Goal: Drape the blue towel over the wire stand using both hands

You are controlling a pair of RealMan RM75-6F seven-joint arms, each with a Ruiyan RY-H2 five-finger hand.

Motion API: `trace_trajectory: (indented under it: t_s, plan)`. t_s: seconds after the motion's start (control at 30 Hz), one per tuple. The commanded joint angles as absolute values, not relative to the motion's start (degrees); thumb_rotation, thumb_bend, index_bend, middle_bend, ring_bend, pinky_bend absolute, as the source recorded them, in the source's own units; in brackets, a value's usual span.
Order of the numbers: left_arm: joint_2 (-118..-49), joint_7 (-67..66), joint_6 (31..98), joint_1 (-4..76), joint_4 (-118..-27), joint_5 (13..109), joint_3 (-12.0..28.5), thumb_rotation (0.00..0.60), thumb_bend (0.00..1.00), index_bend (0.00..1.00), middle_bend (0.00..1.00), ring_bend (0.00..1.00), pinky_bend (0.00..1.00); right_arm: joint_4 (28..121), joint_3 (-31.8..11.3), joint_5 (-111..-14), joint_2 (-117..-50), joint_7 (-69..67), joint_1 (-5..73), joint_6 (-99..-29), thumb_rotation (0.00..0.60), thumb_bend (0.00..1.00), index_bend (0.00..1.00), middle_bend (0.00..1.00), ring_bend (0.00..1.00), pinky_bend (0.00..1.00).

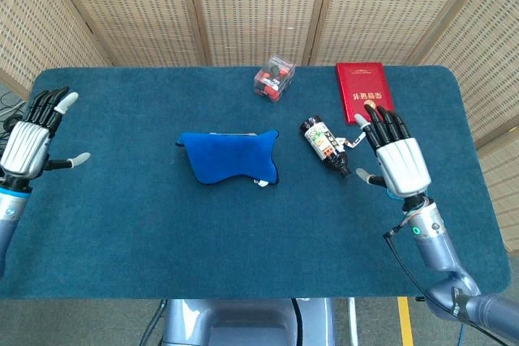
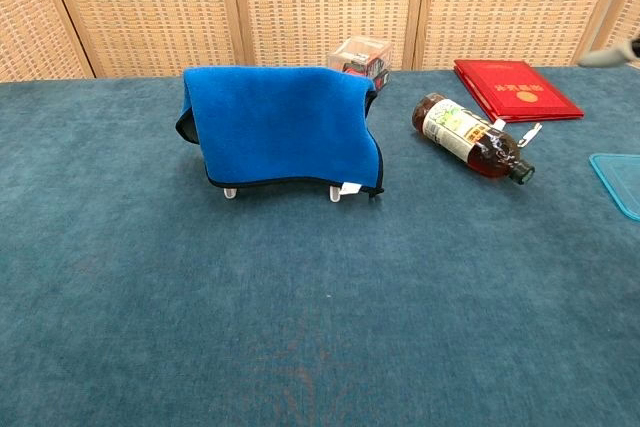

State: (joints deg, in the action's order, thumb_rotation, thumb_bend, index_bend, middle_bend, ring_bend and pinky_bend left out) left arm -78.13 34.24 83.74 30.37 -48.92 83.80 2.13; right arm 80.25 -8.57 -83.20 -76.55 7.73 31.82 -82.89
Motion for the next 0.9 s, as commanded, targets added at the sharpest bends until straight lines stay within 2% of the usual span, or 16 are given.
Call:
trace_trajectory:
  t_s: [0.03, 0.17, 0.37, 0.53, 0.9]
  plan:
    - [-67.9, 24.64, 86.86, 21.38, -69.33, 78.53, 2.37, 0.6, 0.0, 0.0, 0.0, 0.0, 0.0, 85.2, -6.28, -83.47, -73.96, 6.03, 26.53, -86.84, 0.6, 0.0, 0.08, 0.03, 0.0, 0.09]
    - [-65.34, 21.14, 89.76, 16.1, -78.5, 77.36, 0.92, 0.6, 0.0, 0.0, 0.0, 0.0, 0.0, 87.99, -3.35, -84.68, -72.28, 5.49, 21.6, -90.28, 0.6, 0.0, 0.07, 0.0, 0.0, 0.05]
    - [-62.57, 13.78, 90.03, 11.61, -86.77, 76.22, -1.13, 0.6, 0.0, 0.0, 0.0, 0.0, 0.0, 89.4, -0.68, -87.13, -72.01, 8.68, 16.4, -94.52, 0.6, 0.0, 0.08, 0.0, 0.0, 0.0]
    - [-62.8, 2.76, 93.53, 8.71, -89.84, 77.63, -1.98, 0.6, 0.0, 0.0, 0.0, 0.0, 0.0, 93.87, 2.37, -87.25, -70.51, 15.95, 11.86, -95.65, 0.6, 0.0, 0.08, 0.0, 0.0, 0.0]
    - [-63.74, -4.25, 93.14, 7.38, -91.73, 80.26, -1.92, 0.6, 0.0, 0.0, 0.0, 0.0, 0.0, 95.73, 2.14, -85.91, -70.3, 19.25, 9.62, -93.22, 0.6, 0.0, 0.08, 0.0, 0.0, 0.0]
